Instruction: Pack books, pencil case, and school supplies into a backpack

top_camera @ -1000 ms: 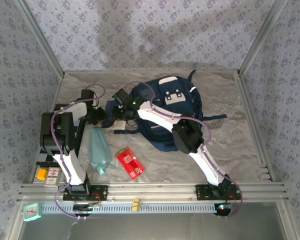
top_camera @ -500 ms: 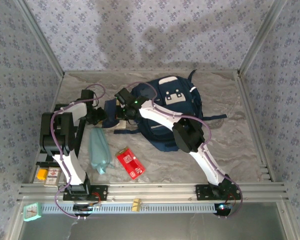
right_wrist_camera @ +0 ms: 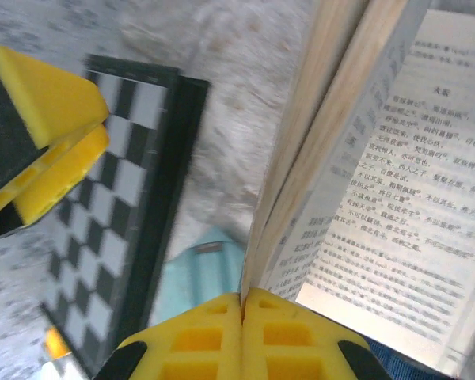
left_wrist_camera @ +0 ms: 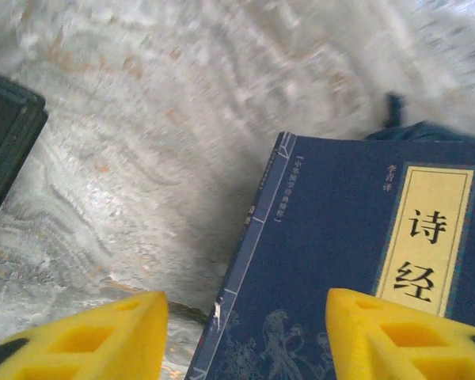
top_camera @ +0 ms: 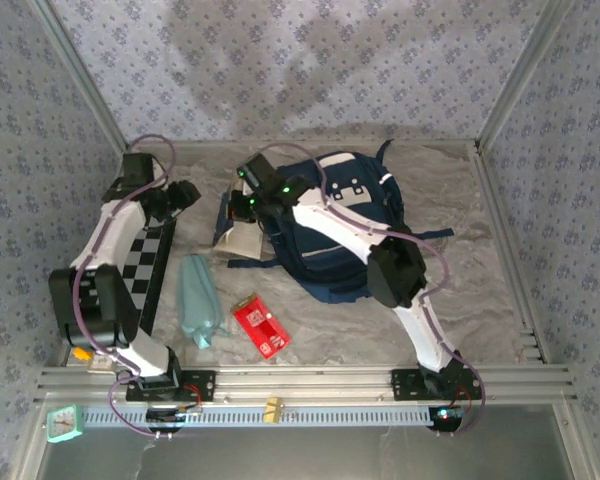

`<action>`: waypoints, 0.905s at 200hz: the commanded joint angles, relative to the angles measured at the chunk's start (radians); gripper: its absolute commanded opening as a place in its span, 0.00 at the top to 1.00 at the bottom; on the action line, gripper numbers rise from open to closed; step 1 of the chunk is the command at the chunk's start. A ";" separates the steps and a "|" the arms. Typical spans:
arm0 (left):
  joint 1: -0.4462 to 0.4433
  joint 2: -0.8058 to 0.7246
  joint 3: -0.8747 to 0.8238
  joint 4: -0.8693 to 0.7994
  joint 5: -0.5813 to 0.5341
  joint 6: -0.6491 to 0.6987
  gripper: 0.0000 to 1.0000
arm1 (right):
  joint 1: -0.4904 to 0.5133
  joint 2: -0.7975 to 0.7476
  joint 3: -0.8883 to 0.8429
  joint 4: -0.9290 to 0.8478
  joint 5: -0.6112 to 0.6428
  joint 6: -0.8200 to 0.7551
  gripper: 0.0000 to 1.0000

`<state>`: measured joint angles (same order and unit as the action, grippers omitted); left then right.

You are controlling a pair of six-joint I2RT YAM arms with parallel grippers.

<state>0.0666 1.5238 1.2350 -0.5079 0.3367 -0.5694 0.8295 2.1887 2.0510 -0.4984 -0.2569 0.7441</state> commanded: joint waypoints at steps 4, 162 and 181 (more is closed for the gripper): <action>0.017 -0.119 -0.023 0.043 0.150 -0.061 0.36 | -0.040 -0.171 -0.072 0.107 -0.133 -0.058 1.00; -0.247 -0.216 -0.205 0.566 0.396 -0.602 0.00 | -0.270 -0.626 -0.513 0.405 -0.537 -0.039 1.00; -0.274 -0.217 -0.218 0.570 0.363 -0.623 0.00 | -0.274 -0.624 -0.528 0.452 -0.564 -0.008 1.00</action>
<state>-0.1787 1.3109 1.0294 -0.0303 0.7277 -1.1091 0.5606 1.5959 1.5425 -0.1879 -0.7341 0.6918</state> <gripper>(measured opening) 0.998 0.053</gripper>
